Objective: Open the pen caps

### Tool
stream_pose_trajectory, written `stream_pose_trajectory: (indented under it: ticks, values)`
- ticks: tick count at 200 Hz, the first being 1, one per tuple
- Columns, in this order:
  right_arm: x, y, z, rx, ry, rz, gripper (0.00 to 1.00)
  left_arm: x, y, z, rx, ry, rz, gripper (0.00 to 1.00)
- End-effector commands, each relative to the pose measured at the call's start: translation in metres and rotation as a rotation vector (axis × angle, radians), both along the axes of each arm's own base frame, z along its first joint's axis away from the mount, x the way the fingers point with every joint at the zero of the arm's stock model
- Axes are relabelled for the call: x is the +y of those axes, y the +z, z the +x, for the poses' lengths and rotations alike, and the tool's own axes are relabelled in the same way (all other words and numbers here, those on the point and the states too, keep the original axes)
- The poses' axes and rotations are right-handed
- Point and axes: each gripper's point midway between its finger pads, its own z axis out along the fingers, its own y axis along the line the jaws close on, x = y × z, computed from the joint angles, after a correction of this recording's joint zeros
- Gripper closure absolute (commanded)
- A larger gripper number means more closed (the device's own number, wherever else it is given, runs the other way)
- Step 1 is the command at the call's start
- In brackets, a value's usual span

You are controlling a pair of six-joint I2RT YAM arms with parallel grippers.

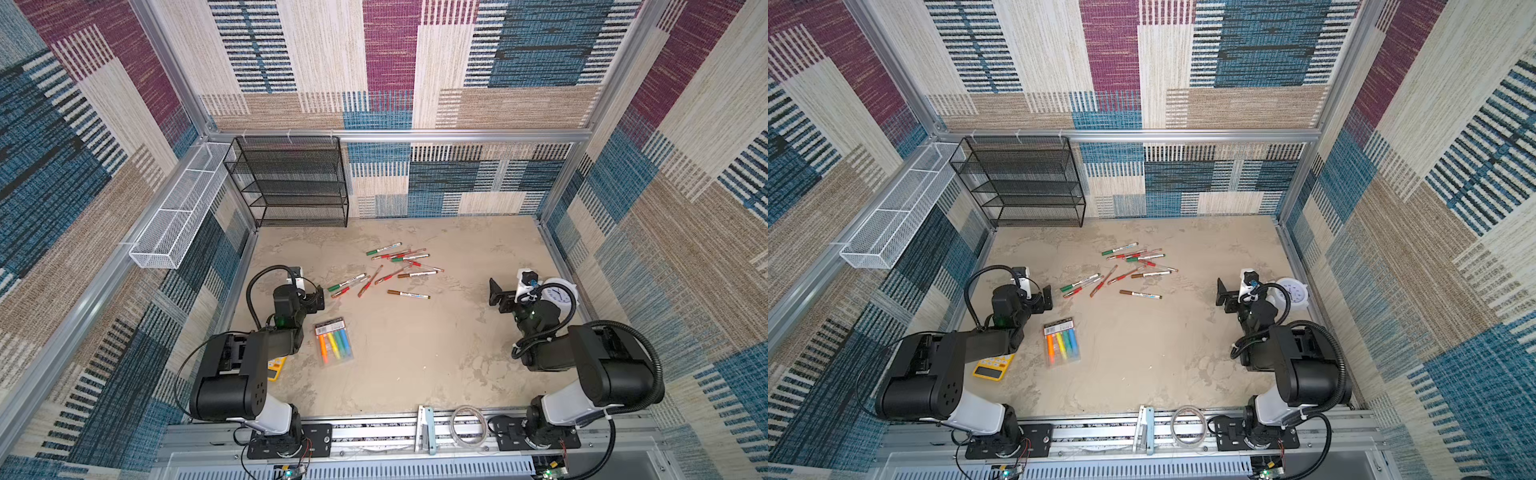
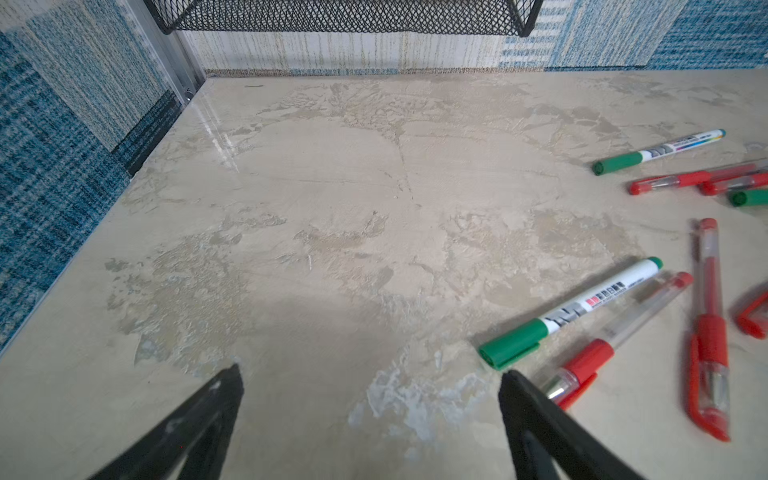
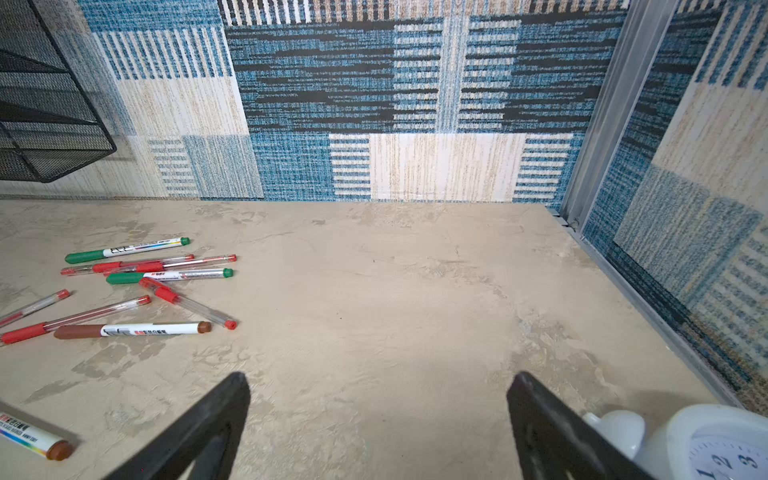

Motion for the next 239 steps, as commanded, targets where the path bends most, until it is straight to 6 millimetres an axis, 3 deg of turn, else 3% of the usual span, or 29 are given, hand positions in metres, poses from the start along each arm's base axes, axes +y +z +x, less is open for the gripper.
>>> stream_pose_trajectory:
  ticks: [1,176,198,216,239]
  values:
    - [0.001,0.008,0.001,-0.029,0.003,0.01,0.0,0.0,0.005,0.002,-0.015,0.002,-0.005,0.01]
    - [0.001,0.008,0.001,-0.03,0.002,0.01,0.0,0.0,0.005,0.001,-0.015,0.003,-0.005,0.01]
    - [0.001,0.008,0.0,-0.031,0.003,0.01,0.0,-0.007,0.006,0.001,-0.022,-0.044,-0.005,0.01]
    - [-0.007,0.014,0.001,-0.034,-0.043,0.023,0.0,-0.012,0.02,0.001,-0.058,-0.077,0.001,0.01]
    - [-0.013,0.03,0.016,0.04,-0.081,0.047,0.0,-0.02,0.043,0.0,0.035,-0.121,-0.01,0.01]
